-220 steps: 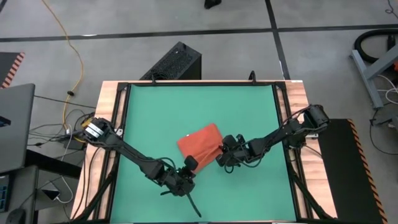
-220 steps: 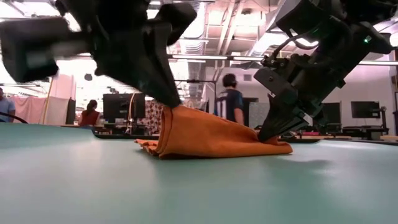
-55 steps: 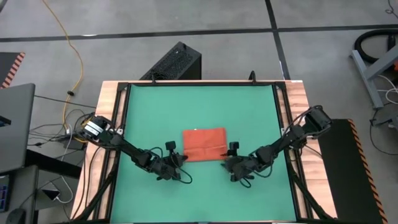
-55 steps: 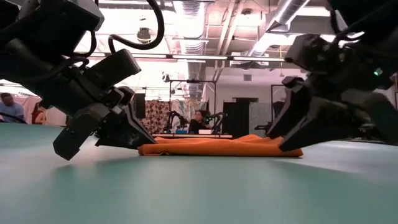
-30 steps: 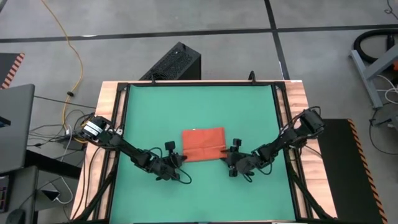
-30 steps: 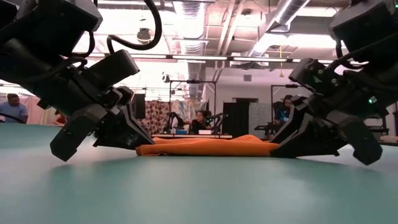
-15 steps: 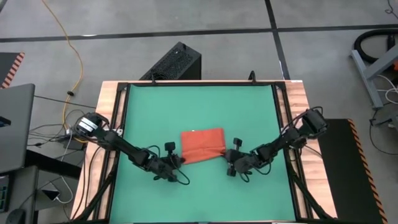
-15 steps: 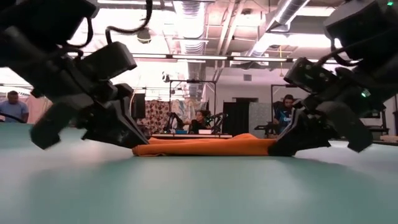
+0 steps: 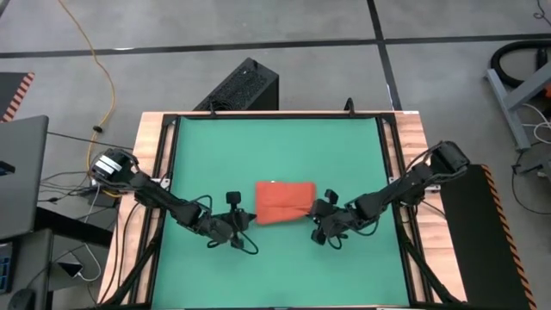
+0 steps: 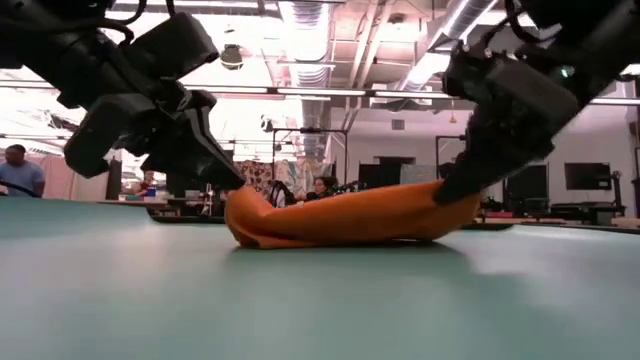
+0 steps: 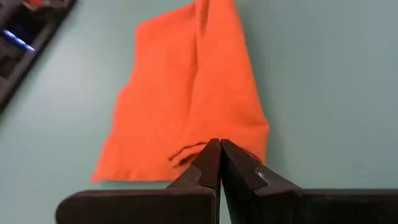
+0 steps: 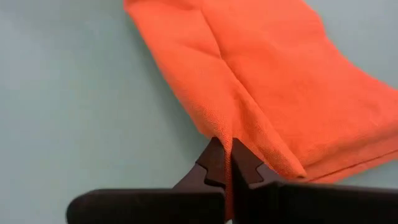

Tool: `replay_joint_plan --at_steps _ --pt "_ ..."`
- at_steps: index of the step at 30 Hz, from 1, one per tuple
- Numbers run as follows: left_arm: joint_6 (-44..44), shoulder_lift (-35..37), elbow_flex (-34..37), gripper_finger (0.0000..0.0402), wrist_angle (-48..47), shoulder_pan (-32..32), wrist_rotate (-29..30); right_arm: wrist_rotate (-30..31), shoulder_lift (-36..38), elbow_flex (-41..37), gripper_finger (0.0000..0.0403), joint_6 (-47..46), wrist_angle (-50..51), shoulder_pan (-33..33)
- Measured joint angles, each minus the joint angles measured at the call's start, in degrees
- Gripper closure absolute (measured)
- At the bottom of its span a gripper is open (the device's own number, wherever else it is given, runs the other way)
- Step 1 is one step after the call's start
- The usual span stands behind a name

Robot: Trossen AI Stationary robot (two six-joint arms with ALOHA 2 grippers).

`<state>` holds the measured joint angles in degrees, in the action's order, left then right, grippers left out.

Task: Roll towel
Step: Roll the orange towel

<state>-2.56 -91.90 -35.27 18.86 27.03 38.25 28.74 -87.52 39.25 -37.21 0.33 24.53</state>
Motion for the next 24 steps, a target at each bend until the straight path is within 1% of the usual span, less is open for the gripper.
replay_joint_plan --at_steps 3,7,10,14,16,21,22,24 --pt "2.84 0.0 0.0 0.0402 0.18 -0.2 1.72 -0.32 1.32 1.01 0.0394 -3.72 3.12 0.0" --pt "2.99 2.21 -0.02 0.0402 -3.79 -0.02 3.8 -0.4 2.84 2.2 0.0394 -9.92 7.22 0.04" --pt "5.76 4.71 -0.02 0.0402 -5.0 -0.39 4.71 -0.42 4.54 2.87 0.0394 -9.49 7.38 0.13" --pt "10.6 7.46 -0.07 0.0402 -2.63 -2.91 4.7 -0.42 6.11 3.04 0.0394 -8.31 7.54 0.02" --pt "12.83 7.84 -0.09 0.0402 -0.56 -4.9 1.81 -0.42 6.47 3.07 0.0394 -7.95 7.51 0.0" --pt "14.33 5.55 -0.15 0.0402 4.42 -11.78 -13.73 -1.48 6.59 3.08 0.0394 -10.32 7.57 -0.4" --pt "14.33 4.7 -0.13 0.0402 4.8 -12.92 -15.59 -1.6 6.59 3.08 0.0394 -10.4 7.59 -0.42" --pt "14.33 3.23 -0.13 0.0402 5.77 -14.74 -17.29 -1.6 6.59 3.08 0.0394 -10.39 7.57 -0.42"
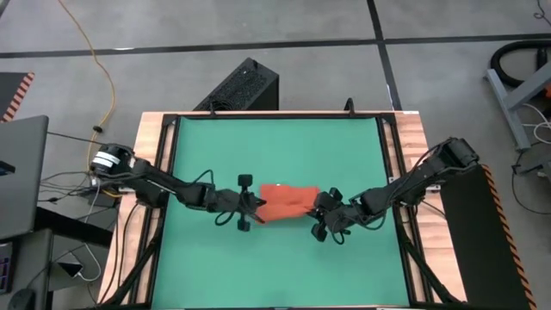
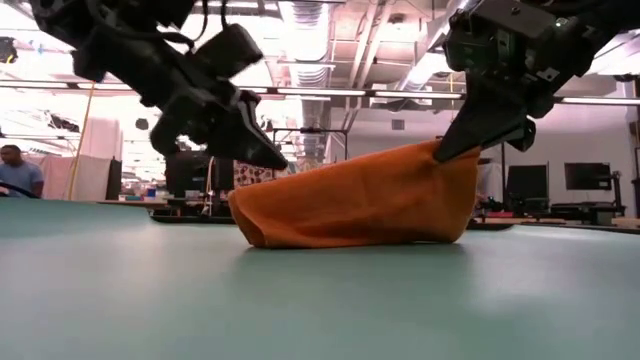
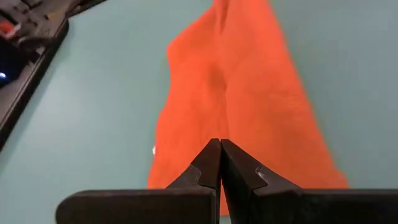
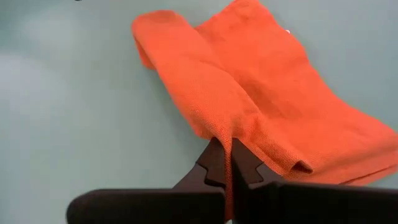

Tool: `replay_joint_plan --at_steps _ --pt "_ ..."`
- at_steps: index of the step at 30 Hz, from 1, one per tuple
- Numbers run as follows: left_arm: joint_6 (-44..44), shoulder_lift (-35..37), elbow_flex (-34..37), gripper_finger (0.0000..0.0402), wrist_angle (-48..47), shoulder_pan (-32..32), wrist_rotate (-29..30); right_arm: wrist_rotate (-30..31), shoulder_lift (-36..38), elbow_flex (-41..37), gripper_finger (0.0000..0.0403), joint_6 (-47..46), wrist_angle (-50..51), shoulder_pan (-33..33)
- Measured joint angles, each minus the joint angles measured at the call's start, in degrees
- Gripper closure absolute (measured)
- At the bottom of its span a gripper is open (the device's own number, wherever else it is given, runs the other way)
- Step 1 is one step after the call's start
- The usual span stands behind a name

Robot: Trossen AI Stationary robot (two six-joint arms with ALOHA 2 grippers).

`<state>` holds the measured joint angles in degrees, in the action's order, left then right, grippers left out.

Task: Roll towel
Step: Roll the orange towel

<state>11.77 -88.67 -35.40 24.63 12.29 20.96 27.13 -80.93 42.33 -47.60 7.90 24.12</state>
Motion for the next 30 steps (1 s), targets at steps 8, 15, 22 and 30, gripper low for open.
replay_joint_plan --at_steps 8,15,22,30 --pt "-2.91 3.29 0.04 0.0402 -3.94 0.82 1.87 0.02 0.02 0.0 0.0394 0.07 -0.2 -1.87" --pt "-4.53 2.83 0.0 0.0402 -4.13 0.72 -0.84 -0.08 0.04 0.02 0.0394 0.92 -0.51 -3.23" --pt "-5.01 -7.5 0.02 0.0402 3.04 -1.18 -7.61 -0.04 0.07 0.04 0.0394 -0.08 -0.68 -1.23" --pt "-6.39 -11.88 -0.02 0.0402 5.52 -1.46 -14.84 -1.3 0.09 0.07 0.0394 -8.98 5.06 -0.39"
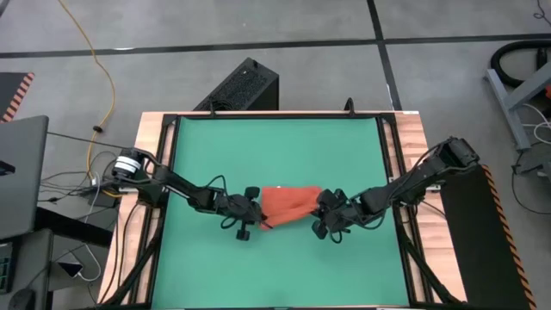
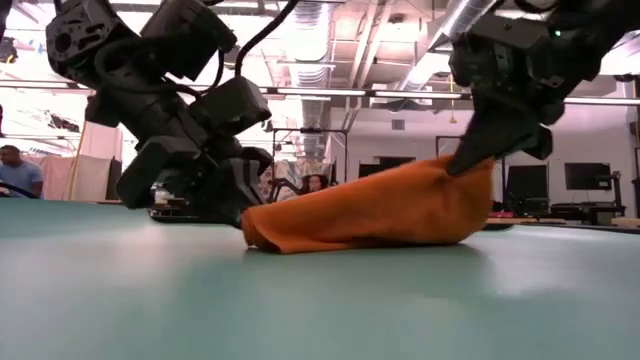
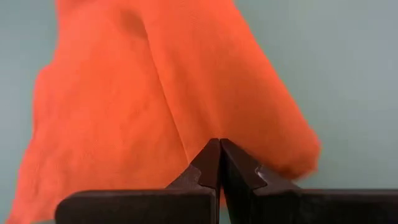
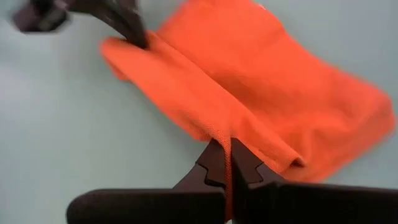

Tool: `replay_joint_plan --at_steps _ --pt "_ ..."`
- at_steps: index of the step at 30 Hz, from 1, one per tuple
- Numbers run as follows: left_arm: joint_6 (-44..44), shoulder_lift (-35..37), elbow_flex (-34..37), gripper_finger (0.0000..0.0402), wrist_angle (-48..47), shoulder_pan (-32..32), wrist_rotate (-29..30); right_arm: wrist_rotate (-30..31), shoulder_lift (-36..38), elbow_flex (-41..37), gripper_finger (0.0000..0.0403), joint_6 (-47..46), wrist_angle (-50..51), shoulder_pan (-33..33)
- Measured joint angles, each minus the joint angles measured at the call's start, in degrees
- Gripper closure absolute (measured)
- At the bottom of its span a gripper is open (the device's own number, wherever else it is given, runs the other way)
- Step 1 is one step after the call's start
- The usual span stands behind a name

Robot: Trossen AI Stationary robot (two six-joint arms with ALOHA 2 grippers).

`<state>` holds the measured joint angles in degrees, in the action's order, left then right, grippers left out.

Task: Roll towel
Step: Roll the orange towel

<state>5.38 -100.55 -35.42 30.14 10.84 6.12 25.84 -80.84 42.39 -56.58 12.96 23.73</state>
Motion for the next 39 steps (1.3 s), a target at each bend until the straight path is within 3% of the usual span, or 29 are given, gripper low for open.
replay_joint_plan --at_steps 6,11,15,20,22,25,30,37,39 --pt "-1.89 0.06 -0.04 0.0402 -0.86 -1.89 -7.5 -4.9 0.0 0.0 0.0394 -4.94 4.14 -0.97" --pt "-3.2 0.46 0.0 0.0402 -0.23 -2.44 -8.44 -7.71 0.0 0.0 0.0394 -4.66 2.32 -2.82" --pt "-6.03 5.31 0.09 0.0402 0.18 0.28 -8.23 -7.95 0.33 0.0 0.0394 -3.08 1.8 -3.08" --pt "-6.46 14.39 0.04 0.0402 -3.0 6.34 4.78 -7.96 1.06 0.0 0.0394 -1.35 1.8 -4.5" --pt "-5.13 15.61 0.03 0.0402 0.4 9.79 10.37 -7.97 1.33 0.0 0.0394 -0.49 2.14 -5.03" --pt "-0.96 11.85 -1.1 0.0402 4.07 13.84 16.08 -7.95 1.97 0.0 0.0394 0.83 1.55 -5.88" --pt "1.48 -0.68 -9.48 0.0402 1.22 15.78 18.28 -7.64 2.21 0.0 0.0394 1.56 0.51 -7.17" --pt "0.85 -11.48 -24.81 0.0402 -17.0 16.19 20.48 -7.35 2.03 -0.02 0.0394 3.95 -1.95 -8.95" --pt "-2.36 -14.02 -27.8 0.0402 -21.19 16.17 24.71 -6.72 2.03 -0.02 0.0394 4.92 -3.78 -8.91"
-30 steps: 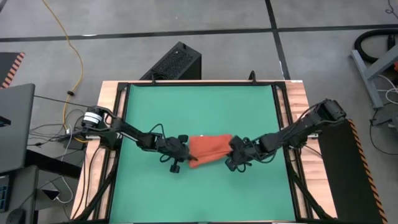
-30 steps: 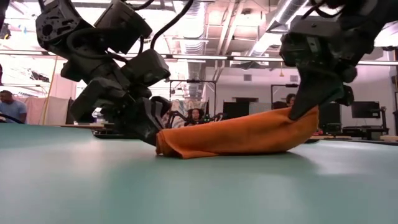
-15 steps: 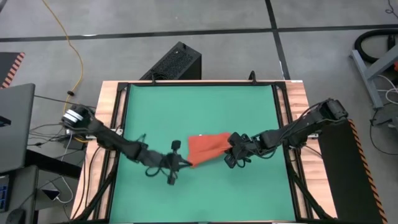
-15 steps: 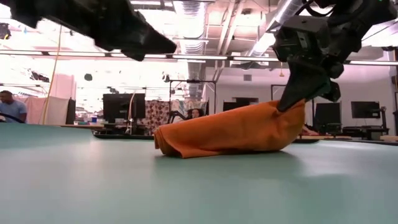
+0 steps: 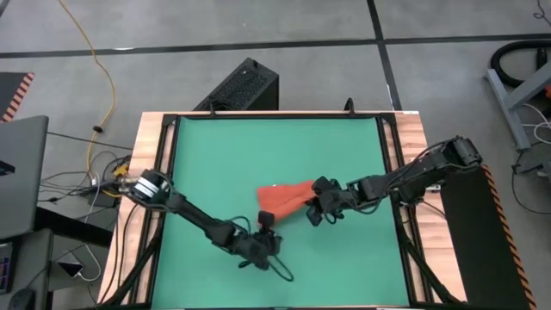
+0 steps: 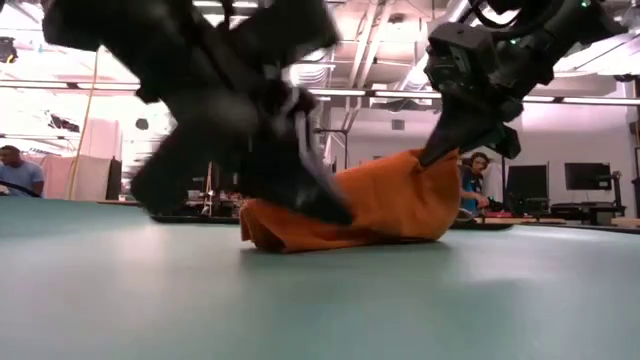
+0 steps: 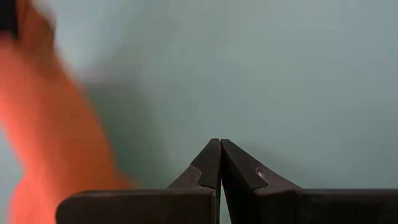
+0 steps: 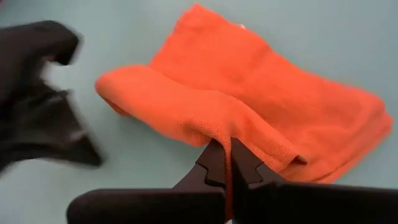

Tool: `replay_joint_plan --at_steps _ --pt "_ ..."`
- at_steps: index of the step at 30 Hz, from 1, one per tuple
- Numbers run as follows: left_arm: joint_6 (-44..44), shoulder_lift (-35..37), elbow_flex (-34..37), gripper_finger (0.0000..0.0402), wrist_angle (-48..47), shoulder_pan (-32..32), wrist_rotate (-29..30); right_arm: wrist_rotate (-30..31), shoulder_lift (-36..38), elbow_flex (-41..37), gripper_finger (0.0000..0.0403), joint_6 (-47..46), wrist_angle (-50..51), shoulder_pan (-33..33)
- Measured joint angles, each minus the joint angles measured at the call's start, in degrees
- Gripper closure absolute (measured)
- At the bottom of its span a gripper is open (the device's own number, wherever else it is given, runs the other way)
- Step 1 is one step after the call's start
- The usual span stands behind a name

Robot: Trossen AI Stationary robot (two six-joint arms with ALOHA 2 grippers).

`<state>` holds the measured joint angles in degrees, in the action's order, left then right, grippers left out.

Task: Roll towel
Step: Roll the orange towel

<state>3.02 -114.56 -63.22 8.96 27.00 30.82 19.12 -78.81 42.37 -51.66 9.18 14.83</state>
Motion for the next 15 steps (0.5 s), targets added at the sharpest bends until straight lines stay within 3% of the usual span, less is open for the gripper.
replay_joint_plan --at_steps 3,9,15 --pt "-3.19 -3.01 -1.44 0.0402 -4.49 0.0 6.63 0.41 0.0 0.0 0.0394 1.1 -1.49 0.68" --pt "-11.0 -3.41 -0.44 0.0402 -9.36 -0.04 13.35 0.47 0.0 0.0 0.0394 1.16 -1.95 2.68" --pt "-11.9 -3.0 -0.42 0.0401 -15.14 -0.73 21.59 1.13 0.0 0.0 0.0394 0.79 -2.29 5.64"
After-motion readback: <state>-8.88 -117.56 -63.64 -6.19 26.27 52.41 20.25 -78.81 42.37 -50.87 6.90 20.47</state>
